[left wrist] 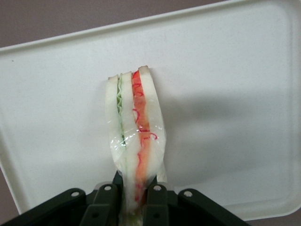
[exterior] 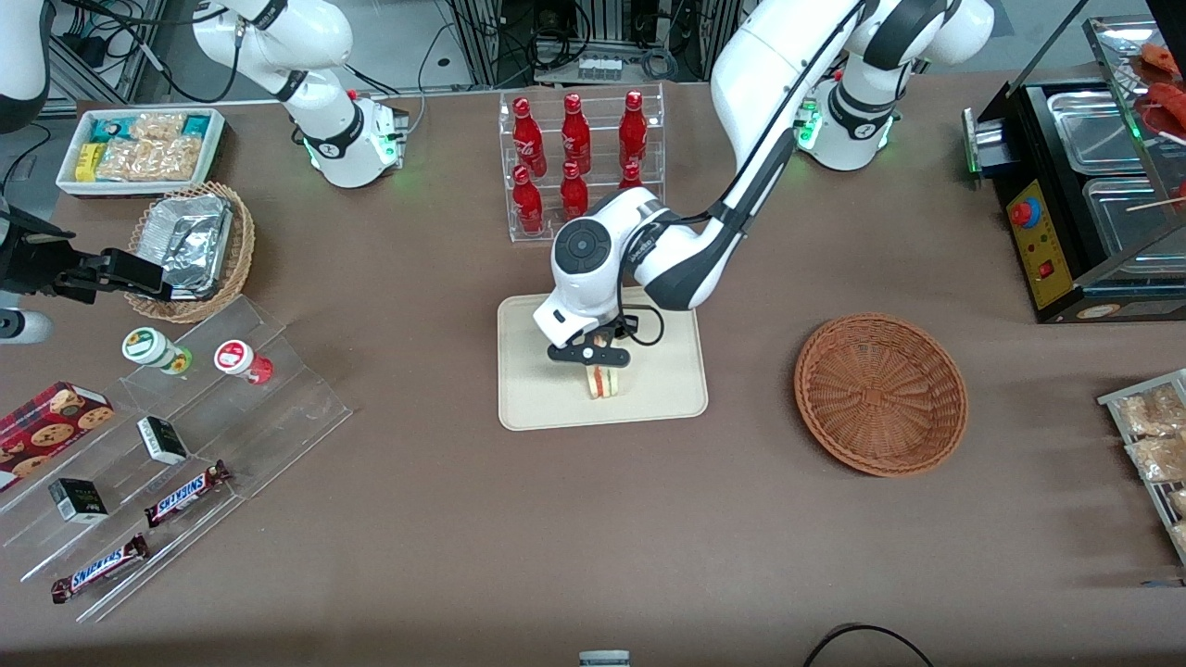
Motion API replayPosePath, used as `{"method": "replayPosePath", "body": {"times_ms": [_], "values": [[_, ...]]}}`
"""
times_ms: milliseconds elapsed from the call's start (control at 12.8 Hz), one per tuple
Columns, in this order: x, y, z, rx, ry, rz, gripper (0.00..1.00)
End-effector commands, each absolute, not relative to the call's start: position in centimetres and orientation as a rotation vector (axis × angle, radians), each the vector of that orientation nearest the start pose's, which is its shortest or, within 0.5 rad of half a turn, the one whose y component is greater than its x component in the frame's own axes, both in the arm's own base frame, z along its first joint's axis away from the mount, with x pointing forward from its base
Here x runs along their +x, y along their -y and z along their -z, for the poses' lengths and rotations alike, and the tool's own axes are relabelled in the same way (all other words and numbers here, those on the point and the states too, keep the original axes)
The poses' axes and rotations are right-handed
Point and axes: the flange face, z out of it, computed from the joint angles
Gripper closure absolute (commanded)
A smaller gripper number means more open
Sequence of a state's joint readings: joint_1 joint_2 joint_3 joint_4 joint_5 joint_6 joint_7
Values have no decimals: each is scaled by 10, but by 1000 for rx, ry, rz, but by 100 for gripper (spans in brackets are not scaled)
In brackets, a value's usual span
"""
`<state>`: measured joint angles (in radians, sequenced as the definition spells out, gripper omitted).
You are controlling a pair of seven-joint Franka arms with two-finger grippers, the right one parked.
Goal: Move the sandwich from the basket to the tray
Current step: 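Lower the sandwich onto the tray and open the left gripper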
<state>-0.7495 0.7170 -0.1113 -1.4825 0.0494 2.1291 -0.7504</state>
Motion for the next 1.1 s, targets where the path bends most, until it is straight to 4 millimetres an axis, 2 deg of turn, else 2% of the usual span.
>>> {"method": "replayPosePath", "body": {"times_ms": [0,78,157,313,548,626,704,861,1017], "values": [[474,533,-247,-3109,-164,-93,41],[474,533,-247,-3108,-165,-95,23],[474,532,-248,-3104,-170,-97,1],[480,530,-263,-3117,-149,-75,1],[484,519,-315,-3109,-75,-65,0],[492,508,-333,-3108,-2,-52,0],[510,485,-350,-3108,65,-49,1],[515,463,-390,-3096,111,-51,1],[531,416,-434,-3066,183,-68,0]]}}
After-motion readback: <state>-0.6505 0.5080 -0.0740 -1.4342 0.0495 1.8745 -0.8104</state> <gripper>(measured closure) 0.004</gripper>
